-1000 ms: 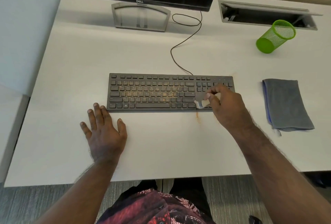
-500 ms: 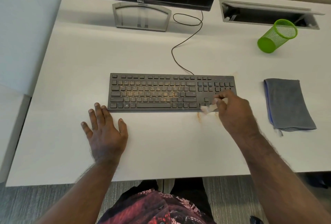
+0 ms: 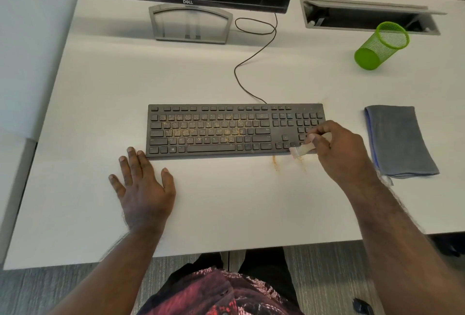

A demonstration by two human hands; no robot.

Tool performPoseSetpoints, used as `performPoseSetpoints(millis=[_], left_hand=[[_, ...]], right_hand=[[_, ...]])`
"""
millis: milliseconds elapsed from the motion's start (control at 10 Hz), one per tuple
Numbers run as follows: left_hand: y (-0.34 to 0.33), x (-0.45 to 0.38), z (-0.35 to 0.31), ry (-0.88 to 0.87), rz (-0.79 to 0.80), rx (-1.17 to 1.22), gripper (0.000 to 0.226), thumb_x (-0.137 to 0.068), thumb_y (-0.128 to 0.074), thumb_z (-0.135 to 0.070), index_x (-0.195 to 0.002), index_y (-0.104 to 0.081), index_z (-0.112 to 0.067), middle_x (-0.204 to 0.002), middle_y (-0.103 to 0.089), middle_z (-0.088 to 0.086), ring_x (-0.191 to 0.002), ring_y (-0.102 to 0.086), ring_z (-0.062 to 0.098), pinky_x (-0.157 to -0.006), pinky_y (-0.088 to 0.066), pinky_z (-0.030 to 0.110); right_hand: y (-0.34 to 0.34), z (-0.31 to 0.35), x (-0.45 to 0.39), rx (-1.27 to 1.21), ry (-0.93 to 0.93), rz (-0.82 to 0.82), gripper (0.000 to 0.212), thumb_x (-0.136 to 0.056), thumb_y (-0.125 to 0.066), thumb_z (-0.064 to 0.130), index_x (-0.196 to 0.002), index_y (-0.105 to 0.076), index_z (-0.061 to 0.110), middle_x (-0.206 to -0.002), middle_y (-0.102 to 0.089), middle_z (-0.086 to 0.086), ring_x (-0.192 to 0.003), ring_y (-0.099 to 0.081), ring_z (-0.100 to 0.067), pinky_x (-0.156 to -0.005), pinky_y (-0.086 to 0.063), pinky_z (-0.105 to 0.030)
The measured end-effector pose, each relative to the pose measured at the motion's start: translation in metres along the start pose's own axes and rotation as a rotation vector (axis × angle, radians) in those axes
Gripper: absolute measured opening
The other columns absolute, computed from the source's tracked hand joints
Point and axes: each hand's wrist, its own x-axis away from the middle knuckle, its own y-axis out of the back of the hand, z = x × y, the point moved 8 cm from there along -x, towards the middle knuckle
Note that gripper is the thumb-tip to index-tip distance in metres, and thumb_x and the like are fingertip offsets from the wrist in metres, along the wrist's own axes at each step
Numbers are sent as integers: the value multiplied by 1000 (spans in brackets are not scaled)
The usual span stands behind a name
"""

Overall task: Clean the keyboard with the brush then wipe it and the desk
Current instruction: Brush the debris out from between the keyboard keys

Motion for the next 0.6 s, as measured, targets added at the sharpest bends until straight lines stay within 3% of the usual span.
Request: performPoseSetpoints(millis=[200, 300, 400, 600], left_hand=[[0, 0, 0, 0, 5, -5, 77, -97, -26, -46, -159, -23, -1, -171, -12, 12, -157, -8, 32, -125, -4, 59], [0, 0, 0, -1, 5, -1, 77, -97, -27, -46, -159, -23, -1, -171, -12, 12, -157, -8, 32, -125, -4, 59], [0, 0, 0, -1, -1, -1, 77, -97, -28, -46, -159, -24, -1, -170, -13, 12, -157, -10, 33, -124, -5, 60], [1, 0, -1, -2, 0, 6, 77, -96, -28, -46, -158, -25, 0, -170, -14, 13, -157, -10, 33, -124, -6, 61]], right_hand=[[11, -1, -3, -47, 35, -81, 13, -99, -54, 23, -105, -64, 18, -97, -69, 2, -85, -62, -17, -60, -38, -12], [-1, 1, 0, -7, 91, 35, 12, -99, -54, 22, -105, -64, 19, -95, -65, 6, -87, -59, -13, -64, -39, -11], [1, -5, -2, 8, 52, 45, 9, -99, -54, 25, -100, -63, 23, -93, -68, 4, -83, -63, -16, -64, -47, -23], [6, 5, -4, -35, 100, -34, 13, -99, -54, 24, -104, -64, 17, -99, -70, 0, -87, -63, -18, -62, -42, -22]])
